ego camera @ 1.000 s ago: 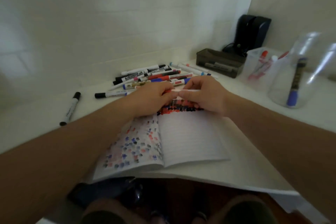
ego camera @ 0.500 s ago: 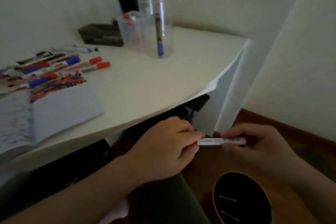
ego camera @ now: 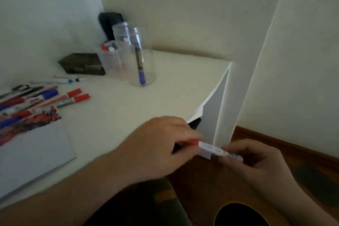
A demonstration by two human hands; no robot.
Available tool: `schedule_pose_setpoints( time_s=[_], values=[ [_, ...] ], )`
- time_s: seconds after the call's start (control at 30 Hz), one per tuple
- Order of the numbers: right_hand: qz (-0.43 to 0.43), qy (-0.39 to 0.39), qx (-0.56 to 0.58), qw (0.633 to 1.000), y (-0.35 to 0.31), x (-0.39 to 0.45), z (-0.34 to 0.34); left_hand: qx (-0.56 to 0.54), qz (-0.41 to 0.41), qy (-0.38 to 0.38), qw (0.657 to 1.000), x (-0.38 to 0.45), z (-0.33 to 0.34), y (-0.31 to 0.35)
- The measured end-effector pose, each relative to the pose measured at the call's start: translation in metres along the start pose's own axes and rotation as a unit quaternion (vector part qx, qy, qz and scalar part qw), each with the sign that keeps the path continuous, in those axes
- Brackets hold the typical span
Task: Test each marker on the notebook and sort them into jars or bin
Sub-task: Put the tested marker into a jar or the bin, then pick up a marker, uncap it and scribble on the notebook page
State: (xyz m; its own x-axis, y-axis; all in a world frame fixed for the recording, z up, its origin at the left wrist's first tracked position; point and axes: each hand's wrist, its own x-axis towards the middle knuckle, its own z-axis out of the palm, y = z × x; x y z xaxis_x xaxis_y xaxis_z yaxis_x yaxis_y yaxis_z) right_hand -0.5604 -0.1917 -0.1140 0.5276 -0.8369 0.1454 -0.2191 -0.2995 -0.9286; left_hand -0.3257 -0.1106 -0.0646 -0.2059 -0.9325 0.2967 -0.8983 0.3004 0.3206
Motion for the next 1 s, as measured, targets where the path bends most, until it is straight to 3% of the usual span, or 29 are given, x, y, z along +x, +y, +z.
schedule_pose_setpoints(
  time_s=[0.13, 0.27, 0.4, 0.57, 0.63, 0.73, 0.87, 1.0],
  values=[
    [-0.101, -0.017, 0.092, 0.990, -0.071, 0.071, 0.055, 0.056, -0.096, 0.105, 0.988, -0.013, -0.097, -0.046],
    [-0.115, -0.056, 0.151, 0.980, -0.109, 0.118, 0.125, 0.041, -0.188, 0.165, 0.967, -0.056, -0.136, -0.096],
    [-0.098, -0.096, 0.151, 0.979, -0.127, 0.133, 0.185, 0.046, -0.258, 0.136, 0.955, -0.111, -0.143, -0.142],
    [-0.117, 0.084, 0.137, 0.980, -0.170, 0.188, 0.201, 0.121, -0.344, 0.124, 0.923, -0.186, -0.170, -0.204],
    [-0.112, 0.108, 0.104, 0.982, -0.179, 0.213, 0.207, 0.148, -0.361, 0.129, 0.912, -0.208, -0.176, -0.222],
    [-0.087, 0.109, 0.077, 0.987, -0.176, 0.234, 0.229, 0.198, -0.363, 0.101, 0.905, -0.228, -0.168, -0.238],
    [-0.082, 0.120, 0.070, 0.987, -0.171, 0.240, 0.251, 0.158, -0.365, 0.119, 0.910, -0.242, -0.164, -0.242],
    [-0.138, 0.091, 0.023, 0.986, -0.175, 0.224, 0.277, 0.149, -0.409, 0.107, 0.894, -0.250, -0.169, -0.249]
  ],
)
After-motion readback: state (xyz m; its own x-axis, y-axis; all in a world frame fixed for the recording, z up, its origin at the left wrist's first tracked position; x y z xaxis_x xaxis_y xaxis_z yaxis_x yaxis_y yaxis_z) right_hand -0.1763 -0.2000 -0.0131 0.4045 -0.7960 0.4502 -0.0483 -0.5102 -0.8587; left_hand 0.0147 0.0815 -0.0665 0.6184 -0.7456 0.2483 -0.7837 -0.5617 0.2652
